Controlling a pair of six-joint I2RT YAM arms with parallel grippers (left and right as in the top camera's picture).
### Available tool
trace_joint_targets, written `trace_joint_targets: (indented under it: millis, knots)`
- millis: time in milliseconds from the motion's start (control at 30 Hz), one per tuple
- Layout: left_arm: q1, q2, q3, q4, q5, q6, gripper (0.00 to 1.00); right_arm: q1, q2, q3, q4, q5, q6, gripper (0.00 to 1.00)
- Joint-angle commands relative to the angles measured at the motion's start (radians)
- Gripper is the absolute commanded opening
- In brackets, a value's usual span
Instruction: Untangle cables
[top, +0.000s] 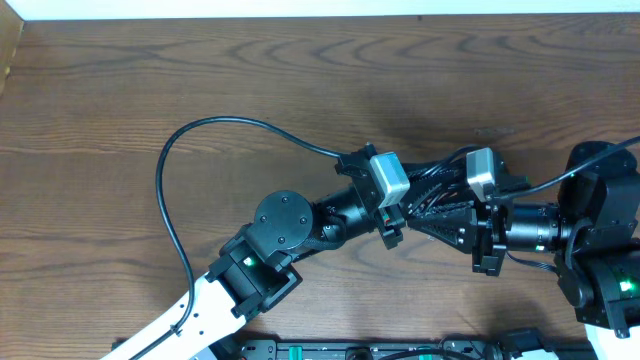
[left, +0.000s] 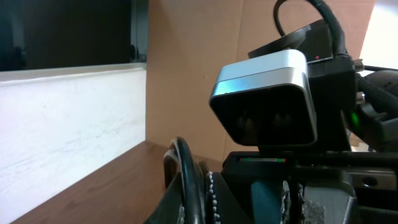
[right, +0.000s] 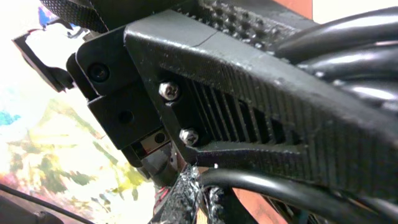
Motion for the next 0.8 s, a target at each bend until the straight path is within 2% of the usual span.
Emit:
trace_joint_targets:
  millis: [0,200,433,767]
  knots:
    - [-0.003,0.003,0.018,0.008,0.016,-0.005,0.07,0.009,-0.005,0.007,0.009,-0.001,-0.009,0.01]
    - [0.019,0.003,0.018,-0.004,0.001,-0.006,0.07,0.009,-0.019,0.007,0.010,-0.020,-0.009,0.01]
    - [0.043,-0.002,0.018,-0.079,-0.116,-0.029,0.07,0.009,-0.072,0.007,0.015,-0.024,-0.025,0.01]
    - [0.043,-0.006,0.018,-0.195,0.047,-0.036,0.08,0.006,-0.127,0.007,0.127,0.006,-0.024,0.01]
